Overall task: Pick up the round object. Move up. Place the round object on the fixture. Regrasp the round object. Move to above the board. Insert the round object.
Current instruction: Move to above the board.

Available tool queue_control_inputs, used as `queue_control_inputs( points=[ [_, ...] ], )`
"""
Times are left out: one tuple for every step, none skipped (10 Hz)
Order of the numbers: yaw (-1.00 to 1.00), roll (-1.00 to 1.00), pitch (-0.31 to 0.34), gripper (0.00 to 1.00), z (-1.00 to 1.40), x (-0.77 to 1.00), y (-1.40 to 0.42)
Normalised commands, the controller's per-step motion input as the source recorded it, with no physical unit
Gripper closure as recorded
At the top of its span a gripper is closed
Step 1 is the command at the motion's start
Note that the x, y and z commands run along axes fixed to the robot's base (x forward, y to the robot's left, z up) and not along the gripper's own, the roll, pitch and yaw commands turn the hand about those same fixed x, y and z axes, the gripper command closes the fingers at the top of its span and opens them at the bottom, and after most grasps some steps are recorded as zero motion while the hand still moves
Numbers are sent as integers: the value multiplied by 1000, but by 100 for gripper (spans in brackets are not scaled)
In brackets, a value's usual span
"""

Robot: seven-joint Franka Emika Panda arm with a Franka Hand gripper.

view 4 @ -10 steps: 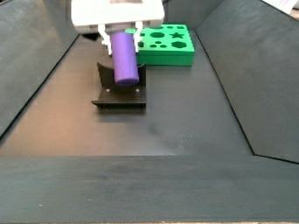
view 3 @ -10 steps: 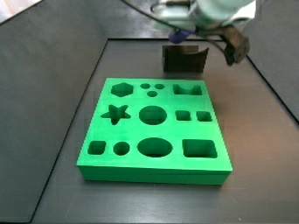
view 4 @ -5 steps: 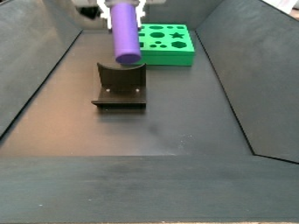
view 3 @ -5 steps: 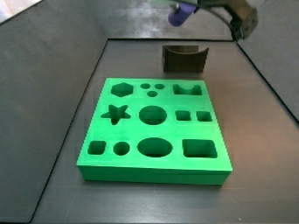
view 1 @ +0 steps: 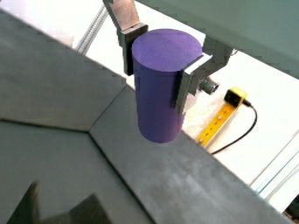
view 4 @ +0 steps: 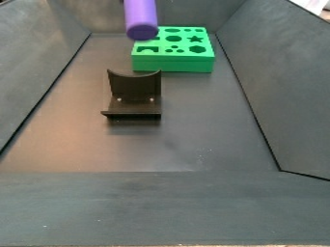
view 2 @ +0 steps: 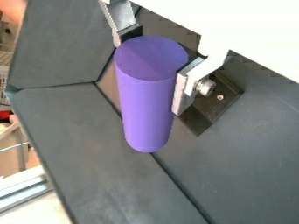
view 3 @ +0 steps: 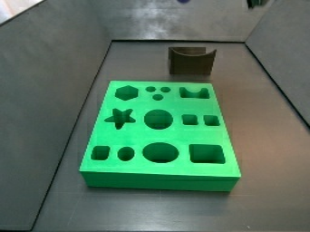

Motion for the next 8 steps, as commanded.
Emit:
queue_control_inputs(
  points=[
    [13,-46,65,100,1000,-91,-17],
    [21,-50,68,100,1000,-88,-17],
    [28,-51,68,100,1000,-86,-18],
    [37,-48,67,100,1000,-78,-20],
    [41,-47,67,100,1000,-72,-21],
    [44,-48,75,100,1000,-60,-23],
    [48,-49,86,100,1000,-50,-25],
    [55,-49,97,100,1000,-28,-30]
  ],
)
